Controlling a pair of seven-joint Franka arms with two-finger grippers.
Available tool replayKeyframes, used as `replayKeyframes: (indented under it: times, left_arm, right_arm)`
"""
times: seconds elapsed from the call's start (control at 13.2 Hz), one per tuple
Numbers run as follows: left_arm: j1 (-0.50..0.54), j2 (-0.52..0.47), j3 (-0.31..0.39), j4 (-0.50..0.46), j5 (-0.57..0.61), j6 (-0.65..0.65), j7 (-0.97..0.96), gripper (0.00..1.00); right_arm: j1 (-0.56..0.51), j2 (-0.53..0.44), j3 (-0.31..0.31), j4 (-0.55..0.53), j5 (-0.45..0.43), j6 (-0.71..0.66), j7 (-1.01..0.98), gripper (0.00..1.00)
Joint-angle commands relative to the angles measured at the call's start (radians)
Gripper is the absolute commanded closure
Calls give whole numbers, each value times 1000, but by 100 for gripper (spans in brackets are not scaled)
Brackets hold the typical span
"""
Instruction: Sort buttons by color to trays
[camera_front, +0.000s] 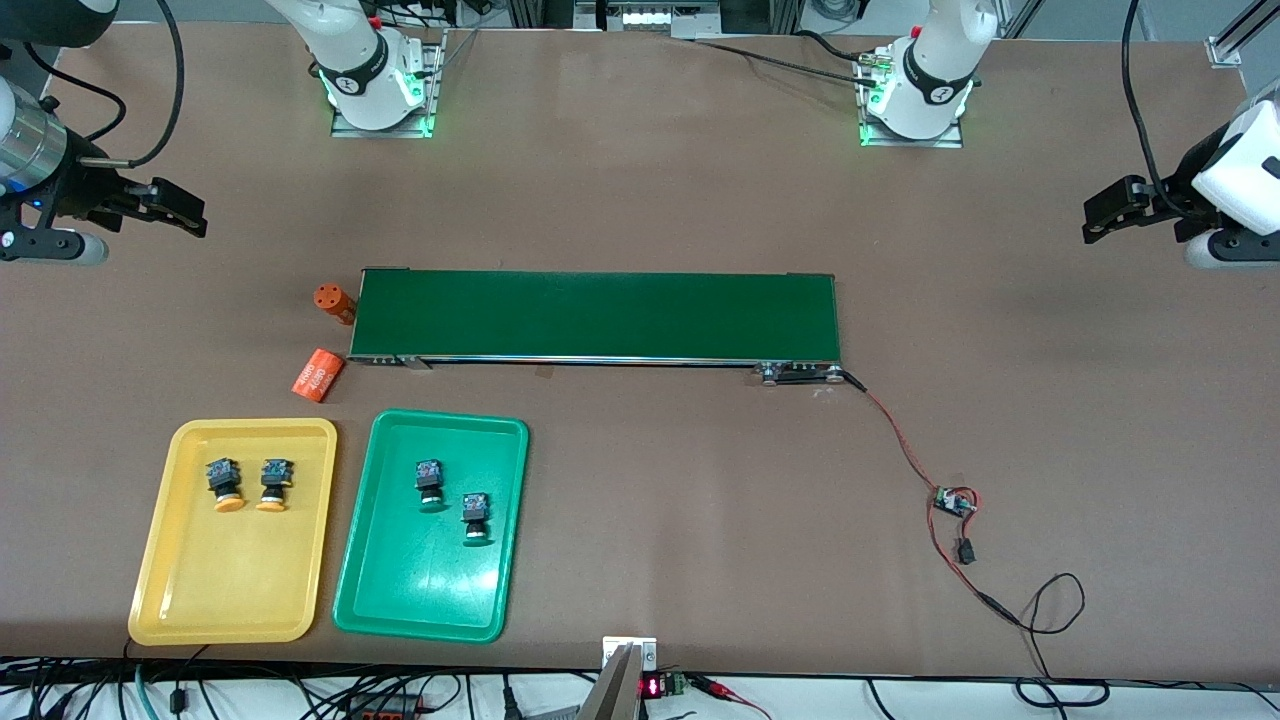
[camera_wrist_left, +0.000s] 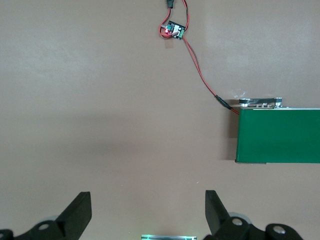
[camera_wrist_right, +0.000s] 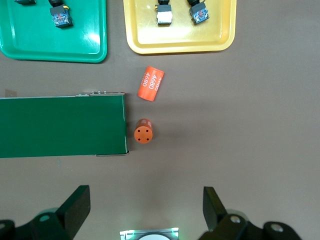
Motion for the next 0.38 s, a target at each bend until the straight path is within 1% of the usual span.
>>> replayKeyframes:
  times: [0.0, 0.3]
  left_arm:
    - [7, 11, 0, 29, -12, -23, 20, 0]
    - [13, 11, 0, 29, -11, -21, 20, 0]
  right_arm:
    - [-4, 5, -2, 20, 3, -24, 13, 0]
    - [-8, 5, -7, 20, 10, -17, 11, 0]
